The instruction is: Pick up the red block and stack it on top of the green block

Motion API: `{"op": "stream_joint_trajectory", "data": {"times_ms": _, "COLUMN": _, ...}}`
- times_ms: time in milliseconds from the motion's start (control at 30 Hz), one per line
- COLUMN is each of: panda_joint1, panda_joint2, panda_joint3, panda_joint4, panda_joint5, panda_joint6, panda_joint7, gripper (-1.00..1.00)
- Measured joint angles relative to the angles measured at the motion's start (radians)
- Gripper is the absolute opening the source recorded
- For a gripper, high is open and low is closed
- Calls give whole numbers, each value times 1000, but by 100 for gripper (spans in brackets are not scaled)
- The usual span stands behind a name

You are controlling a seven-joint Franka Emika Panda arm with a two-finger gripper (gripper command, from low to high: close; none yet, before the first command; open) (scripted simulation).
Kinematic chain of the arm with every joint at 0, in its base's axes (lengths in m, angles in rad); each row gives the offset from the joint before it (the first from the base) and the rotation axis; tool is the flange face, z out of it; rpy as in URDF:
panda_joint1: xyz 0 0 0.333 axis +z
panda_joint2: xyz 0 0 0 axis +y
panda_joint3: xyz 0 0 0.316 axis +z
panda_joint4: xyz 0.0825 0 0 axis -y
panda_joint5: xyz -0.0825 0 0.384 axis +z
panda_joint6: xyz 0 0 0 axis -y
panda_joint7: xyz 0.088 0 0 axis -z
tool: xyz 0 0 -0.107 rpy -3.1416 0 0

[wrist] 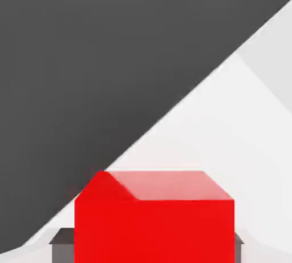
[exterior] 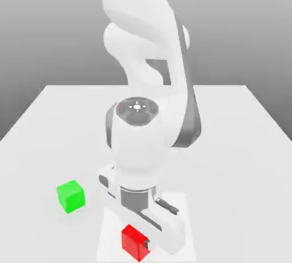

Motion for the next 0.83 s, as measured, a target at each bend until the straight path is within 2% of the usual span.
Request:
{"op": "stream_joint_trajectory", "data": {"times_ms": 200, "panda_joint1": -31, "panda_joint2": -168, "panda_joint3": 40, "panda_joint4": -30, "panda_joint5": 69, "panda_joint6": -137, "panda_joint7": -49, "gripper": -100}}
{"op": "stream_joint_trajectory", "data": {"times_ms": 300, "panda_joint1": -91, "panda_joint2": -269, "panda_joint3": -16, "panda_joint4": -107, "panda_joint5": 105, "panda_joint6": -163, "panda_joint7": -22, "gripper": -100}}
{"op": "stream_joint_trajectory", "data": {"times_ms": 433, "panda_joint1": -268, "panda_joint2": -404, "panda_joint3": -87, "panda_joint4": -227, "panda_joint5": 130, "panda_joint6": -178, "panda_joint7": 46, "gripper": -100}}
{"op": "stream_joint_trajectory", "data": {"times_ms": 500, "panda_joint1": -310, "panda_joint2": -473, "panda_joint3": -114, "panda_joint4": -289, "panda_joint5": 139, "panda_joint6": -182, "panda_joint7": 82, "gripper": -100}}
{"op": "stream_joint_trajectory", "data": {"times_ms": 567, "panda_joint1": -329, "panda_joint2": -470, "panda_joint3": -129, "panda_joint4": -317, "panda_joint5": 141, "panda_joint6": -149, "panda_joint7": 102, "gripper": -100}}
{"op": "stream_joint_trajectory", "data": {"times_ms": 733, "panda_joint1": -334, "panda_joint2": -317, "panda_joint3": -134, "panda_joint4": -319, "panda_joint5": 146, "panda_joint6": 8, "panda_joint7": 105, "gripper": -100}}
{"op": "stream_joint_trajectory", "data": {"times_ms": 767, "panda_joint1": -335, "panda_joint2": -292, "panda_joint3": -131, "panda_joint4": -318, "panda_joint5": 150, "panda_joint6": 32, "panda_joint7": 103, "gripper": 100}}
{"op": "stream_joint_trajectory", "data": {"times_ms": 833, "panda_joint1": -335, "panda_joint2": -292, "panda_joint3": -131, "panda_joint4": -318, "panda_joint5": 150, "panda_joint6": 32, "panda_joint7": 103, "gripper": 100}}
